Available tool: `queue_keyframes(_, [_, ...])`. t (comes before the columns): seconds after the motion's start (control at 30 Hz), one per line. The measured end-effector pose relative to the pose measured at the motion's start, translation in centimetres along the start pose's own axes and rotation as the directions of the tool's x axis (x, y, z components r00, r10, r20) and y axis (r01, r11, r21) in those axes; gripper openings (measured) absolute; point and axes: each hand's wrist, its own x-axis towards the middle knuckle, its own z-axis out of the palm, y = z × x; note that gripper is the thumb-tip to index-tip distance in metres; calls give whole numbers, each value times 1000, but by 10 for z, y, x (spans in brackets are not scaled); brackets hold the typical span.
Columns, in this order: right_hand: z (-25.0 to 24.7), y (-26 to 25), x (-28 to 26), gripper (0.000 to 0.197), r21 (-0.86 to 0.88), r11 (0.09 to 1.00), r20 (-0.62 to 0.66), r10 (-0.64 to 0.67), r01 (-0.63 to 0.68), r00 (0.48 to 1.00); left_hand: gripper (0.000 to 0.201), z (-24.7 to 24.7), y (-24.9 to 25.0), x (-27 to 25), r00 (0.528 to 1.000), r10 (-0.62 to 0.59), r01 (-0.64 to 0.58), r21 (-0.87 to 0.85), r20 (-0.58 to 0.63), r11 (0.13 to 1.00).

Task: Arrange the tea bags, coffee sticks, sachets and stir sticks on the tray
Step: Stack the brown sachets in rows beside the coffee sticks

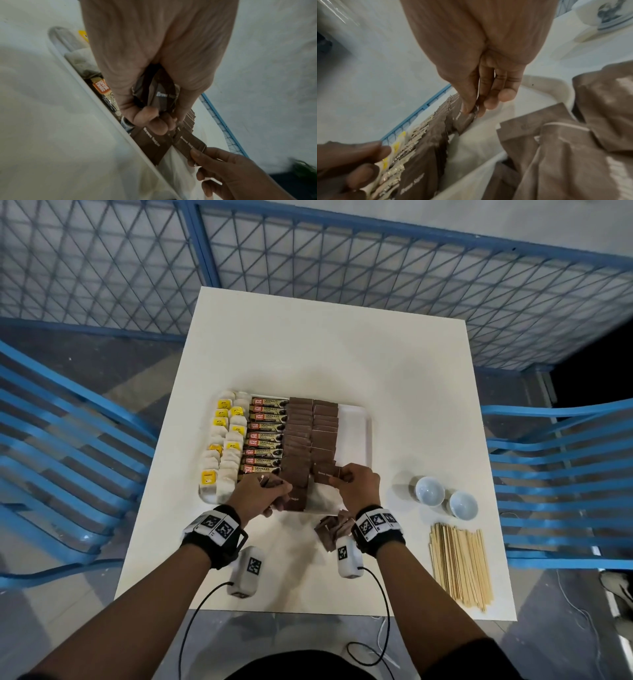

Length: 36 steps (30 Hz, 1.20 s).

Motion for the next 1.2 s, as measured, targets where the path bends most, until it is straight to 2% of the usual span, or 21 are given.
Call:
queue_keyframes(0.2, [9, -5, 10, 21, 15, 998, -31, 55, -55, 998, 9, -7, 1, 0, 1000, -18, 17, -39, -13, 999])
queue_keyframes(0.6, [11, -7, 13, 14, -14, 1000, -67, 8, -9, 998, 8, -13, 6, 0, 1000, -21, 20, -67, -12, 998])
queue_keyframes(1.07, [0, 1, 23, 20, -80, 997, -21, -25, 23, 999, 7, -12, 5, -1, 999, -34, 32, -69, -19, 997])
queue_keyframes(1.2, [-6, 1, 23, 14, -108, 993, 21, -39, 41, 999, 8, -12, 3, -1, 999, -33, 32, -61, -15, 998])
